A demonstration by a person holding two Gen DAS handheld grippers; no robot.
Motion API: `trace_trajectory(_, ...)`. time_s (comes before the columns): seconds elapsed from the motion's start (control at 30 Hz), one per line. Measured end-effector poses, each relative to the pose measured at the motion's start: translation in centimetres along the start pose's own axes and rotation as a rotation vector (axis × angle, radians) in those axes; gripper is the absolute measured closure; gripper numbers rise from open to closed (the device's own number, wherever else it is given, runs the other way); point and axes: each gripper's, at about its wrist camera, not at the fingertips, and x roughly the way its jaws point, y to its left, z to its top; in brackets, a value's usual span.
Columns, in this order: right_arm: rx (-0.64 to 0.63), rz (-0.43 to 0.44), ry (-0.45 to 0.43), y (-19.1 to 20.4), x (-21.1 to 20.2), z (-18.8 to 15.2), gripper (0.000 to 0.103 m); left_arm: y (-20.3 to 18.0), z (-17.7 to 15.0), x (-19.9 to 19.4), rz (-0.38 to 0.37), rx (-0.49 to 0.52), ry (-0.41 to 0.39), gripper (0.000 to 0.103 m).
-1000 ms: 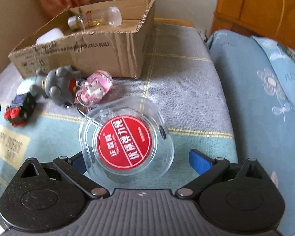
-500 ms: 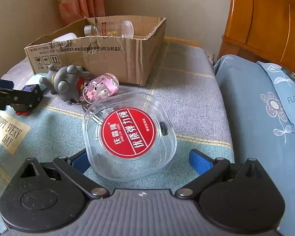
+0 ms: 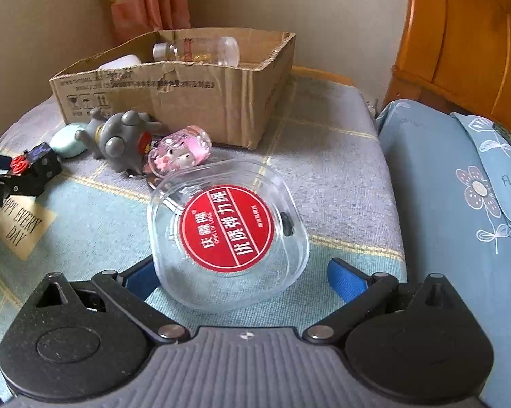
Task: Organize rigid objects
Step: 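Close the right tool on the clear container while the left tool closes on the black block toy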
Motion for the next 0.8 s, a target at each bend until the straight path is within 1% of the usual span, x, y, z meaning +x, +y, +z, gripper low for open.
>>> trace_trajectory(0.17, -0.089, 0.038, -0.036, 1.0, -1.1, 0.5, 0.000, 0.1, 0.2, 0.3, -0.013, 0.014, -0.011, 0.001)
trace_trajectory(0.4, -0.139, 0.076, -0.038, 2.4, -1.0, 1.4, 0.000, 0.1, 0.3, 0.5, -0.018, 0.020, -0.008, 0.001)
trace_trajectory(0.47, -0.150, 0.111, -0.030, 2.7, -1.2, 1.4, 0.000, 0.1, 0.3, 0.4, -0.020, 0.022, -0.009, 0.001)
trace_trajectory(0.6, -0.172, 0.218, -0.003, 3.6, -1.6, 1.3, 0.000, 0.2, 0.3, 0.4, -0.021, 0.024, -0.011, 0.001)
trace_trajectory(0.67, -0.174, 0.250, 0.008, 3.9, -1.7, 1.2, 0.000, 0.0, 0.4, 0.4, -0.025, 0.037, -0.014, 0.001)
trace_trajectory(0.8, -0.177, 0.235, 0.007, 4.5, -1.4, 1.1, 0.000, -0.8, 0.6, 0.5, -0.018, 0.083, -0.028, 0.001)
